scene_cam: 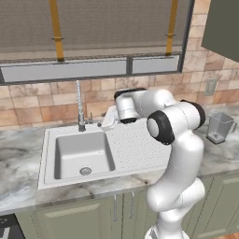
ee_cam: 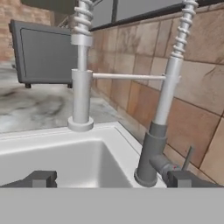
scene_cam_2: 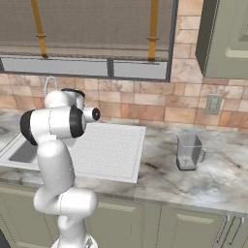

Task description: Turn on the sink faucet and place the jug under the water for a few seconds to fill it up.

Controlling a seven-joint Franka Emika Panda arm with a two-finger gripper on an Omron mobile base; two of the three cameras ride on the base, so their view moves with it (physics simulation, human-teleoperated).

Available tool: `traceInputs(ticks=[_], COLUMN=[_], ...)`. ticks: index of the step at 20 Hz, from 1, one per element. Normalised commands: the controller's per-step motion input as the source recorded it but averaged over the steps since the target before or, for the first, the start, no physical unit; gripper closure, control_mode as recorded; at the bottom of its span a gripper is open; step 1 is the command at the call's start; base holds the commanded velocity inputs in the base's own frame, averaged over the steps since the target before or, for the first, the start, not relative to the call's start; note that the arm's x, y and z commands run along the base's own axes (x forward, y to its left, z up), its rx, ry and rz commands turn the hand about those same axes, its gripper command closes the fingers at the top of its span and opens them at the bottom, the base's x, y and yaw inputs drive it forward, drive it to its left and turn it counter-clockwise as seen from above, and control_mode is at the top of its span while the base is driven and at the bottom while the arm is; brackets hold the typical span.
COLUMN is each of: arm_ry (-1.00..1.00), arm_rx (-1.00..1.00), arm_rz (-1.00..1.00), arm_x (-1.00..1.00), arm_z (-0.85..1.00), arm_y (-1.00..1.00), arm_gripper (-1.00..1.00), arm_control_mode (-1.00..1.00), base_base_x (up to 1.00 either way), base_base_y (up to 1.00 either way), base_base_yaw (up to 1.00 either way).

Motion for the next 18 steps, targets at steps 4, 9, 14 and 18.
traceInputs(ticks=[4,9,14,18], arm_ry=[0.00,0.00,0.00,0.00], arm_rx=[0.03,0.02,0.00,0.00], arm_rz=[0.04,0.00,0.00,0.00], arm_x=[0.58,0.55,0.41,0.33], arm_z=[-0.08,-0.07,-0.11,-0.13], arm_y=[0.15,0.06,0.21,0.28], arm_gripper=[-1.00,-1.00,-1.00,-1.00], arm_control_mode=[-1.00,-1.00,-1.00,-1.00], base_base_x=[0.00,0.00,0.00,0.00], base_base_y=[0.00,0.00,0.00,0.00], base_base_yaw=[0.00,0.00,0.00,0.00])
